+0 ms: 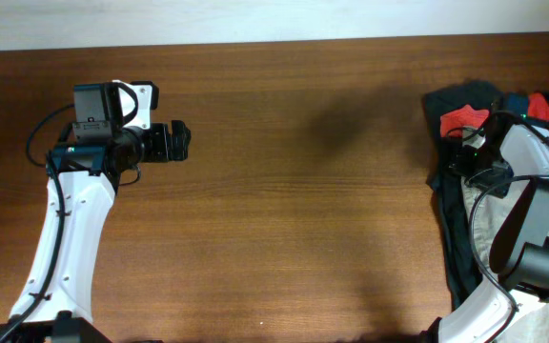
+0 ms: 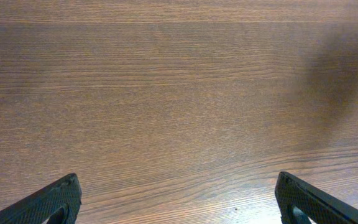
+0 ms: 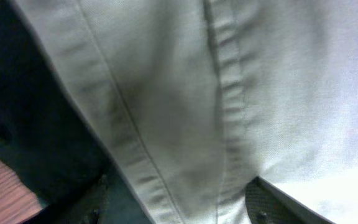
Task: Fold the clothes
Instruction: 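Grasp the khaki shorts on top of the clothes pile with the right gripper, then drag the khaki shorts left onto the open table with the right gripper, then smooth the shorts flat with the right gripper, pulling the leg hem right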
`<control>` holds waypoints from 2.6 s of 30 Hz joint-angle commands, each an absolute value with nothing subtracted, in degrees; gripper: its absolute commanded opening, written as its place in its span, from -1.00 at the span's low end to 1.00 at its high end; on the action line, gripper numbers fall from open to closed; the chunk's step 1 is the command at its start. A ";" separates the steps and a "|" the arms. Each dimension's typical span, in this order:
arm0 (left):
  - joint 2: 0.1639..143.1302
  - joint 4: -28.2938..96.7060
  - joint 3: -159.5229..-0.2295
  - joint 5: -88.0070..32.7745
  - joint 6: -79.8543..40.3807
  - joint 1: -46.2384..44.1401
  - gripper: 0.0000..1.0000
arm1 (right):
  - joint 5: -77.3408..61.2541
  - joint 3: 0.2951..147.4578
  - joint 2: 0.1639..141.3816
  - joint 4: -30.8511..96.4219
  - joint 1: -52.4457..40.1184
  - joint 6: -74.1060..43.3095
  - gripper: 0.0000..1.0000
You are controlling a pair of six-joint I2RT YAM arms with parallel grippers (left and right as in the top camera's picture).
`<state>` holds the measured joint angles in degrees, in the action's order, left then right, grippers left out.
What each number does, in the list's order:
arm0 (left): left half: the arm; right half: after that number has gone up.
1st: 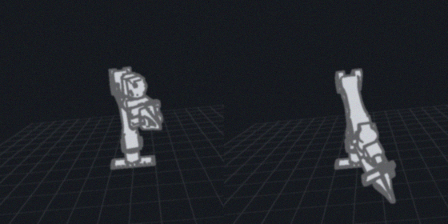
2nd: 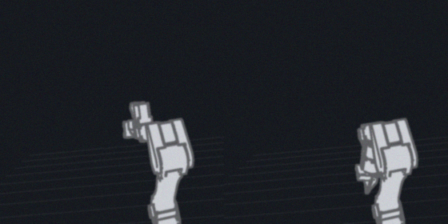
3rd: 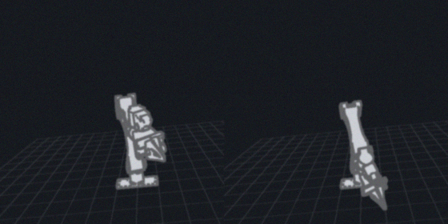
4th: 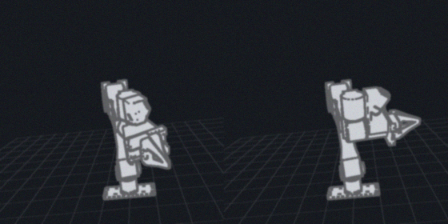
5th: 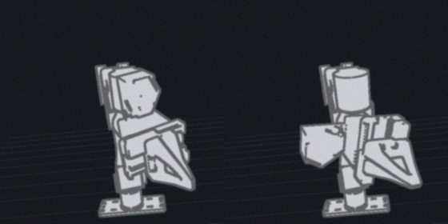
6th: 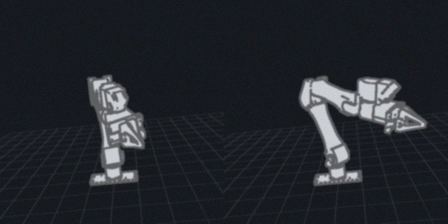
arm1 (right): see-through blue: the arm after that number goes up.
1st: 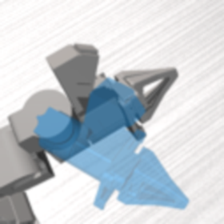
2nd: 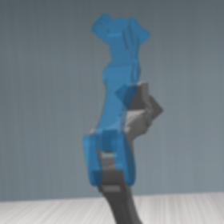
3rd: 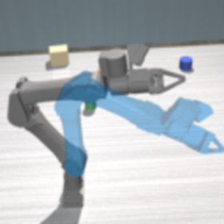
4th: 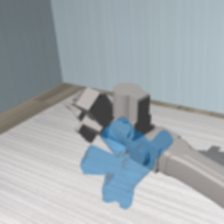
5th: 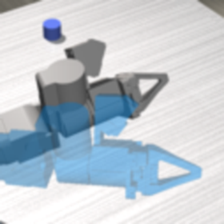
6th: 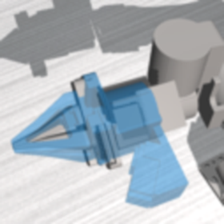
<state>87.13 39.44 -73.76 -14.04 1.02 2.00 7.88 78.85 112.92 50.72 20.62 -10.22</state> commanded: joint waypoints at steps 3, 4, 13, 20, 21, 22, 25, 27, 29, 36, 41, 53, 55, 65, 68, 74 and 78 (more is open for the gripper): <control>87.44 39.09 -74.41 -15.07 0.89 2.04 0.99 | 21.96 79.31 113.25 52.23 20.32 -18.44 0.03; 87.44 39.09 -74.41 -15.07 0.89 2.04 0.99 | 21.93 79.31 113.21 52.38 20.32 -18.55 -0.10; 87.39 39.09 -74.41 -15.05 0.89 2.04 0.99 | 14.04 86.52 101.58 56.47 20.32 -14.85 -0.92; 85.56 41.08 -82.91 -15.05 0.86 5.58 0.99 | -3.97 106.06 92.23 64.66 7.79 -11.03 -0.92; 85.14 43.03 -85.32 -15.07 0.86 7.07 0.99 | -4.08 108.16 92.25 64.64 1.34 -12.47 -0.92; 84.73 45.32 -88.07 -15.07 0.86 8.95 0.99 | -4.08 108.51 92.25 63.16 -5.15 -13.54 -0.92; 83.20 47.64 -93.03 -15.05 0.89 13.78 0.99 | -3.90 108.49 95.85 57.76 -28.84 -18.20 -0.90; 82.21 47.64 -94.54 -15.05 2.00 15.75 0.99 | 0.27 108.49 99.18 57.25 -44.36 -18.31 0.42; 82.02 47.70 -94.67 -15.07 3.31 15.92 0.99 | 14.61 110.10 97.78 59.77 -51.09 -18.39 0.76; 89.91 49.32 -94.65 -16.60 12.47 4.08 0.99 | 20.01 125.05 86.59 73.17 -38.70 -19.73 0.73; 109.19 40.58 -94.65 -22.20 13.78 -5.76 0.99 | 19.99 125.27 78.24 78.96 -32.12 -26.72 0.68; 126.87 36.21 -94.65 -11.60 22.90 -15.59 0.96 | 19.97 125.25 76.38 89.52 -31.38 -29.69 0.68; 127.46 36.36 -94.65 -9.15 23.27 -15.49 0.79 | 19.97 125.25 76.38 90.50 -31.38 -29.71 0.68; 130.06 49.52 -100.90 8.40 12.47 -4.64 -0.99 | 21.47 123.26 79.48 90.70 -31.38 -29.71 0.61; 130.04 54.72 -104.68 8.36 11.46 5.93 -0.99 | 21.50 122.96 83.61 90.72 -31.35 -31.31 0.60; 124.68 58.57 -109.62 -8.21 11.79 18.94 -0.79 | 16.49 122.89 97.47 94.83 -31.35 -32.45 0.60; 116.77 58.57 -109.65 -11.84 11.81 18.76 -0.44 | 0.62 122.89 112.16 93.91 -31.38 -23.77 0.59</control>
